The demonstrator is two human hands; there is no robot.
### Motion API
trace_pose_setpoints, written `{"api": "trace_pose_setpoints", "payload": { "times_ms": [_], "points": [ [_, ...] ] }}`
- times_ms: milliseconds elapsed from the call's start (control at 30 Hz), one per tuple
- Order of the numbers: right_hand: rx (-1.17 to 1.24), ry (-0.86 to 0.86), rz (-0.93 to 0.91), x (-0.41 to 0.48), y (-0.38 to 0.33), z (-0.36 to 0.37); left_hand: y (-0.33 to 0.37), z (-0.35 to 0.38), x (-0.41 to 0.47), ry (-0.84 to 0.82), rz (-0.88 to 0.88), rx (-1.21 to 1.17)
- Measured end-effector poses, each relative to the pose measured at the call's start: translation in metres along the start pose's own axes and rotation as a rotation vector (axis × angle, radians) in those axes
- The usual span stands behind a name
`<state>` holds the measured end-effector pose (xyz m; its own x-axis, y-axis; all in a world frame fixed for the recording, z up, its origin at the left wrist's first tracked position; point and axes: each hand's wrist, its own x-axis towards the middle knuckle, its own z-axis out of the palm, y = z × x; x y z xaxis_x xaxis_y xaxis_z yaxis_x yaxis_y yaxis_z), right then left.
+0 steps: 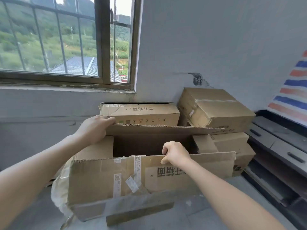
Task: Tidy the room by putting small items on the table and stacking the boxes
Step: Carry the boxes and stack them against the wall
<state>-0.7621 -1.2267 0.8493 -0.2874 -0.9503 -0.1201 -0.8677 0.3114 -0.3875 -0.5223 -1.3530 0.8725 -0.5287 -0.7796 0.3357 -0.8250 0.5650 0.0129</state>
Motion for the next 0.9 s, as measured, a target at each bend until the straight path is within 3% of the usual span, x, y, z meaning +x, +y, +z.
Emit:
{"api": "trace_pose_setpoints", "payload": {
  "times_ms": [333,500,667,900],
  "points": [
    [0.043,-0.037,0.002,0.181,0.05,-0.021,-0.003,0.101,0.153,-0.088,-0.08,0.009],
    [0.048,-0.134,-0.086,0.252,0.04,-0.007,-0.031,0.132,0.184,-0.114,-0.189,-0.039],
    [0.028,-0.252,-0.084,0.297,0.029,-0.004,-0.048,0.143,0.201,-0.093,-0.191,-0.042],
    [0.017,-0.188,-0.026,0.333,0.017,-0.028,-0.059,0.164,0.222,-0.034,-0.195,-0.063]
  ]
}}
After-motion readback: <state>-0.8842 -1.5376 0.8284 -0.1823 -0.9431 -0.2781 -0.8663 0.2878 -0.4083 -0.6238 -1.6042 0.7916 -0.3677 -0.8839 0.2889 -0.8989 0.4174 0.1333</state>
